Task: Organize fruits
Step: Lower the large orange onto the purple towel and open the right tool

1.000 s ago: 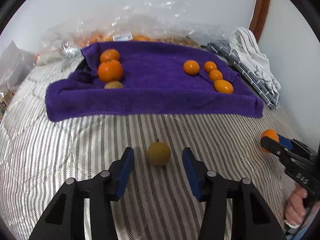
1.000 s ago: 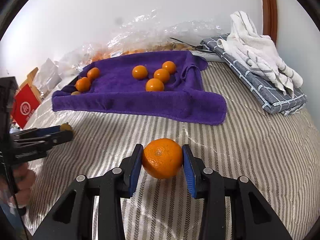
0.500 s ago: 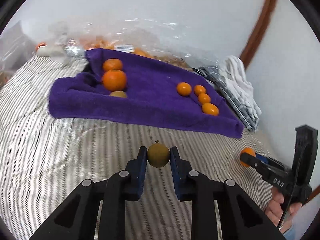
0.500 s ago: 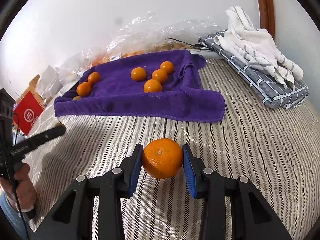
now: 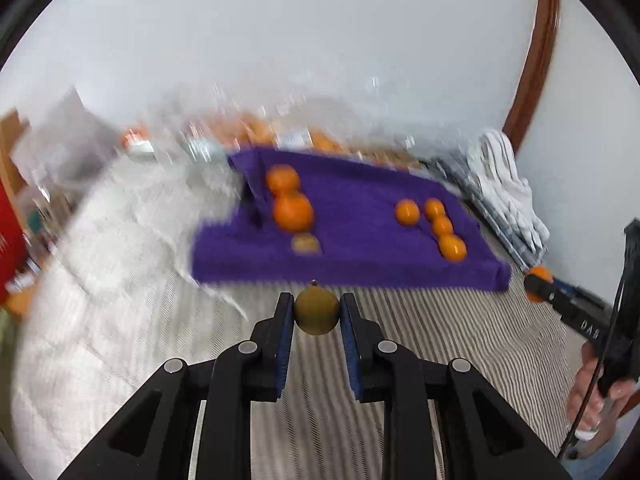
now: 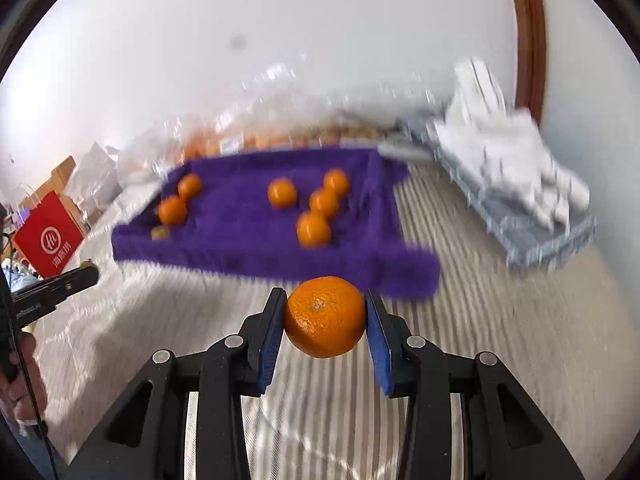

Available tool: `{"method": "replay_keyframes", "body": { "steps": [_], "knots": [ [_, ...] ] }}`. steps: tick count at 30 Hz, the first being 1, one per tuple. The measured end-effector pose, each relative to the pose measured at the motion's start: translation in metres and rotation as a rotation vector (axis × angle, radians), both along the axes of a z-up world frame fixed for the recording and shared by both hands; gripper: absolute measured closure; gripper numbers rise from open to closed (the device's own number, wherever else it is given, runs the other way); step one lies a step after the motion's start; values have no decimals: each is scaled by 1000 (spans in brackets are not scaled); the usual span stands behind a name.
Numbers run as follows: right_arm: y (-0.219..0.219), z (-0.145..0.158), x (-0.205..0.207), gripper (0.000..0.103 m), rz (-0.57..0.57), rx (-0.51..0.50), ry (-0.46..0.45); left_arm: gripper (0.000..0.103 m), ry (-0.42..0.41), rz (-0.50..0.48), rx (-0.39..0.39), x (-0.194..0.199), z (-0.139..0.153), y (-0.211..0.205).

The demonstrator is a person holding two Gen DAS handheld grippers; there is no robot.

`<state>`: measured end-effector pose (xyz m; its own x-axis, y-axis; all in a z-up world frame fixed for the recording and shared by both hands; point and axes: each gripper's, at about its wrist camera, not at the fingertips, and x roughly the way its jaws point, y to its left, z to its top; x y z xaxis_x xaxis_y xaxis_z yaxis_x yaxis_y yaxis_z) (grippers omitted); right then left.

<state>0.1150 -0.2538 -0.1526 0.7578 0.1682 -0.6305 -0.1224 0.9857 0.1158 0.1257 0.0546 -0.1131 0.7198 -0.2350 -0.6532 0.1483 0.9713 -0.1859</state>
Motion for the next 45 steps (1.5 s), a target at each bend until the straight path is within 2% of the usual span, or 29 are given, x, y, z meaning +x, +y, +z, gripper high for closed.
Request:
{"method": "replay_keyframes", "body": {
  "steps": [2, 7, 10, 15, 21, 26, 31, 39, 42, 45],
  "knots": [
    [7, 17, 8, 64, 12, -14, -37, 81, -41, 19, 24, 1, 17, 5],
    [26, 42, 31, 64, 43, -14, -75, 81, -95, 50, 15, 17, 45, 6],
    [35, 45, 45, 64, 64, -11, -77, 81, -114, 66, 9, 32, 51, 4],
    [44, 37, 74, 64, 90, 21, -40, 81, -98, 85, 9, 60, 50, -1],
    [52, 15, 105, 64, 100, -22, 15, 81, -91, 109, 55, 91, 43, -13],
    [50, -11, 123, 64, 114, 6, 83, 81, -63, 107, 61, 115, 31, -18],
    [61, -34, 134, 64, 133, -25, 147, 81, -43, 98, 103, 135, 19, -27],
    [72, -41, 132, 64, 133, -90, 132, 81, 16, 79, 101, 161, -2, -30],
    [73, -41, 132, 63, 144, -88, 138, 81, 58, 44, 87, 169, -11, -35],
    [69, -39, 132, 61, 138, -83, 137, 81, 98, 22, 110, 178, -23, -45]
  ]
}}
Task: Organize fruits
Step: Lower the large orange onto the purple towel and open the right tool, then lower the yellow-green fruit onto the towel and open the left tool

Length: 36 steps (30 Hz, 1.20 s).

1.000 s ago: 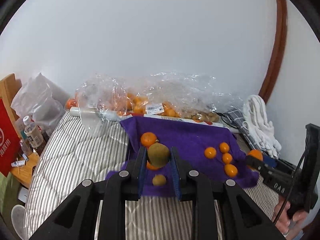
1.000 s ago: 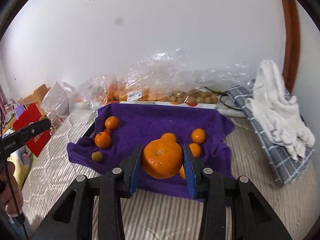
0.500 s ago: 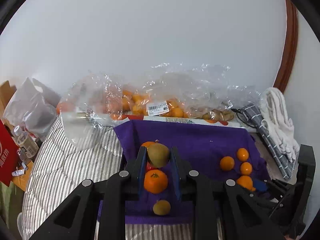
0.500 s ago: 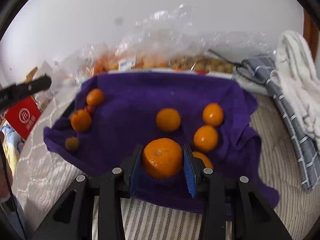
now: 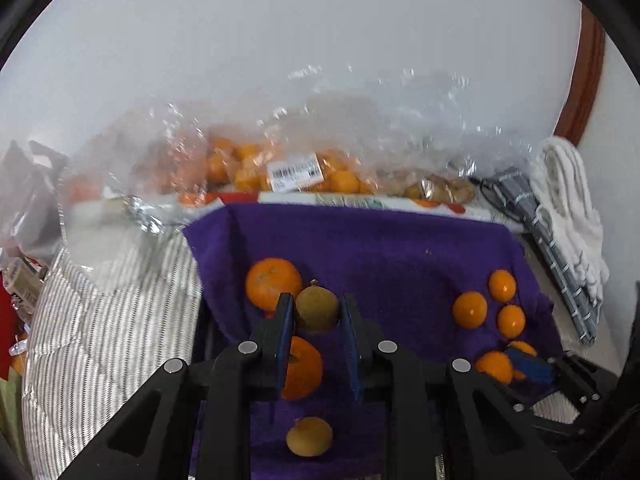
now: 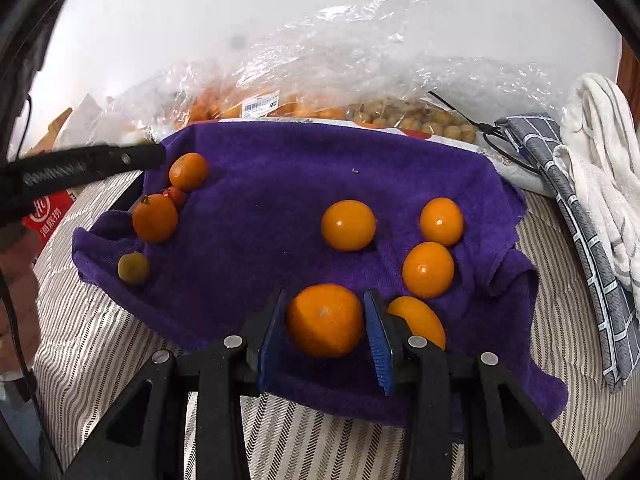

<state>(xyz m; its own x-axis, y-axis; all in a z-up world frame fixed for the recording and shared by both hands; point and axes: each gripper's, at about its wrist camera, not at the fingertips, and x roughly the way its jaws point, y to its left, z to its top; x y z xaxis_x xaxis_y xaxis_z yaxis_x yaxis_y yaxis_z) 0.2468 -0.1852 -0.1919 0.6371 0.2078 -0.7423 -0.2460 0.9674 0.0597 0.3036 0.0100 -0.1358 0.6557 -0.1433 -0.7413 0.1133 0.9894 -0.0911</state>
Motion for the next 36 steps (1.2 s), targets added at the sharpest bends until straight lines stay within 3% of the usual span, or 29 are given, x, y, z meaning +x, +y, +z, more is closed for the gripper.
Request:
{"method": "replay_keyframes", "body": {
  "steps": [6, 12, 21, 36],
  "knots": [
    [-15, 12, -2, 58, -44, 73, -19, 81, 63, -18, 57, 16, -19, -18],
    [-25, 22, -9, 58, -113, -6, -107, 81, 89, -39, 74, 23, -29, -27],
    [-32, 19, -1, 58, -139, 24, -105, 81, 83, -65, 117, 25, -40, -42],
    [-44, 8, 5, 58, -158, 65, -70, 81, 75, -53, 48, 27, -41, -35]
  ]
}}
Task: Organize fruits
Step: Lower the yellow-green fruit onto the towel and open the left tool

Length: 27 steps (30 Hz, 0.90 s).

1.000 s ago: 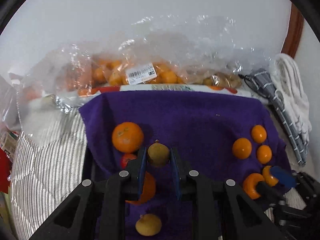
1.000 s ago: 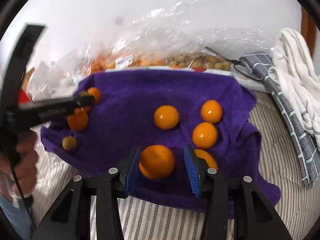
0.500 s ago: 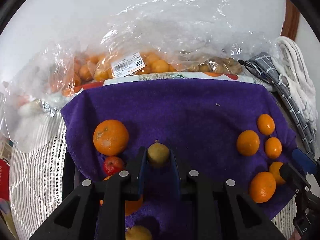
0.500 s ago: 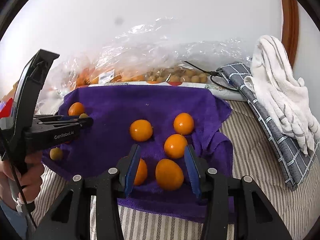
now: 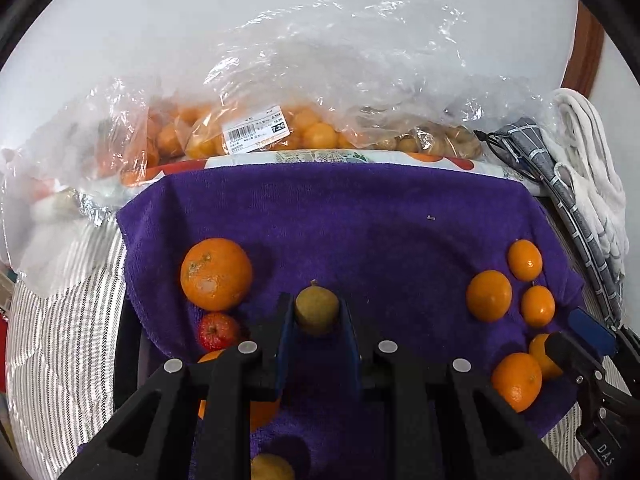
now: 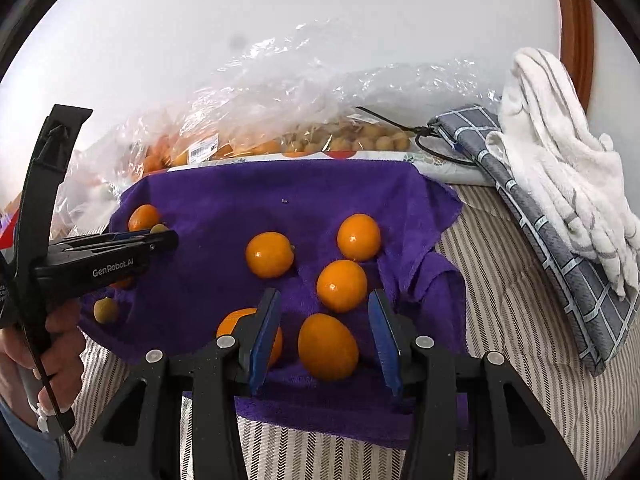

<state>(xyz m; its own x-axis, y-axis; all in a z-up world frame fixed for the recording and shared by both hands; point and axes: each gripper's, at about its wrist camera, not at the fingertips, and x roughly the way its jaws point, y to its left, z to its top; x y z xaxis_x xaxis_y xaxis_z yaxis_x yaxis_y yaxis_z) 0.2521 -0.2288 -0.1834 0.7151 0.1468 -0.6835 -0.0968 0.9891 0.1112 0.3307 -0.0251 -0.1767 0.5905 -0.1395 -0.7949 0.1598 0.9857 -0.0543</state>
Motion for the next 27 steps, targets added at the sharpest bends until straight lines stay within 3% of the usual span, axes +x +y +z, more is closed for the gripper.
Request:
{"method": "replay_keyframes", "body": {
  "steps": [9, 12, 17, 21, 24, 27],
  "knots": [
    [1, -4, 1, 58, 9, -2, 6, 80, 36, 24, -25, 2, 2, 6],
    [4, -4, 0, 58, 18, -10, 3, 74, 26, 44, -20, 0, 6, 9],
    [8, -2, -2, 58, 31, -25, -2, 74, -7, 53, -27, -6, 22, 11],
    [8, 1, -3, 58, 48, -18, -9, 57, -56, 47, -22, -19, 41, 10],
    [9, 4, -5, 58, 36, -43, -36, 56, -100, 50, 2, -35, 58, 8],
    [5, 13, -13, 58, 21, -38, -50, 45, -131, 58, -12, -60, 70, 13]
  ]
}}
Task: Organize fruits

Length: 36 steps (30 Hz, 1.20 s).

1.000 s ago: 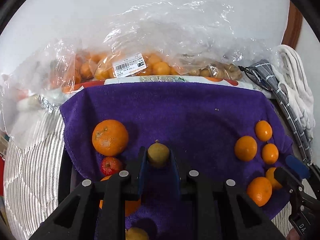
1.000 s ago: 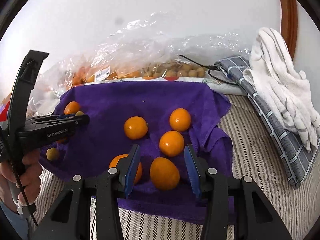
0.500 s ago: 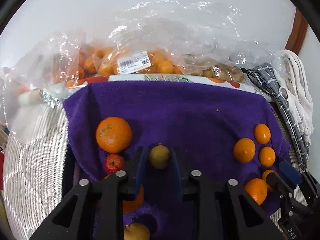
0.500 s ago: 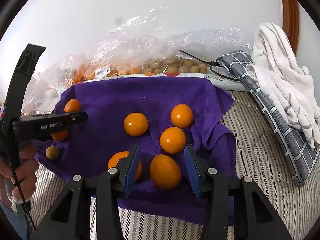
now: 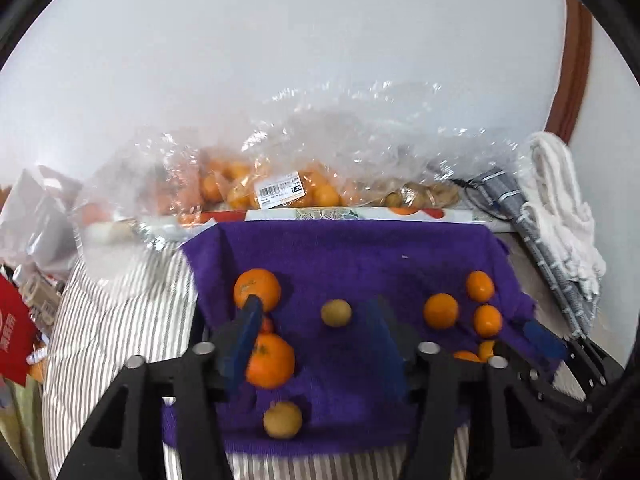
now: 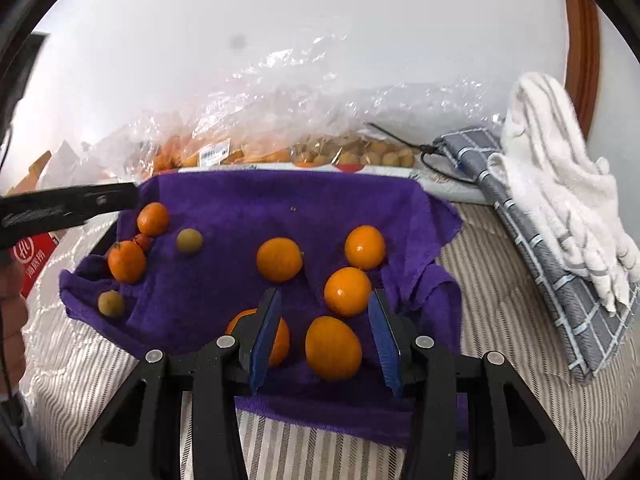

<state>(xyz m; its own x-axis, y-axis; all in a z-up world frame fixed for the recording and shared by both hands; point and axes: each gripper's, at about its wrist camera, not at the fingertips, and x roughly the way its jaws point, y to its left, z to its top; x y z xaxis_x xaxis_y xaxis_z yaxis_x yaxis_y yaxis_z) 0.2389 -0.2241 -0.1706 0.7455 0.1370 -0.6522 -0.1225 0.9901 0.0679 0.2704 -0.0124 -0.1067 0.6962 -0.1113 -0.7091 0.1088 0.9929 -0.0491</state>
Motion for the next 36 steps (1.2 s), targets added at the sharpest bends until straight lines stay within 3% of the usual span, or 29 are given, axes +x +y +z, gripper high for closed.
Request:
{"method": "replay_keyframes", "body": {
  "steps": [4, 7, 10, 16, 20, 22, 29, 36],
  "knots": [
    [-13, 21, -22, 57, -32, 64, 14, 44, -14, -2, 53, -39, 10, 5],
    [-20, 37, -45, 46, -45, 96, 8, 36, -52, 27, 50, -70, 20, 14],
    [-22, 50, -72, 34, -81, 80, -8, 34, -60, 37, 14, -97, 32, 22],
    [-20, 77, -121, 32, -104, 16, -4, 25, -124, 43, 30, -151, 62, 25],
    [-18, 100, -160, 11, -107, 2, -73, 16, -177, 31, 30, -191, 82, 25],
    [-16, 112, -178, 6, -93, -2, -102, 12, -205, 33, 33, -209, 90, 25],
    [-18, 130, -215, 2, -77, 12, -127, 9, -256, 43, 34, -245, 106, 24],
    [-26, 130, -226, 2, -108, -6, -136, 9, -246, 41, 30, -245, 100, 23]
  ]
}}
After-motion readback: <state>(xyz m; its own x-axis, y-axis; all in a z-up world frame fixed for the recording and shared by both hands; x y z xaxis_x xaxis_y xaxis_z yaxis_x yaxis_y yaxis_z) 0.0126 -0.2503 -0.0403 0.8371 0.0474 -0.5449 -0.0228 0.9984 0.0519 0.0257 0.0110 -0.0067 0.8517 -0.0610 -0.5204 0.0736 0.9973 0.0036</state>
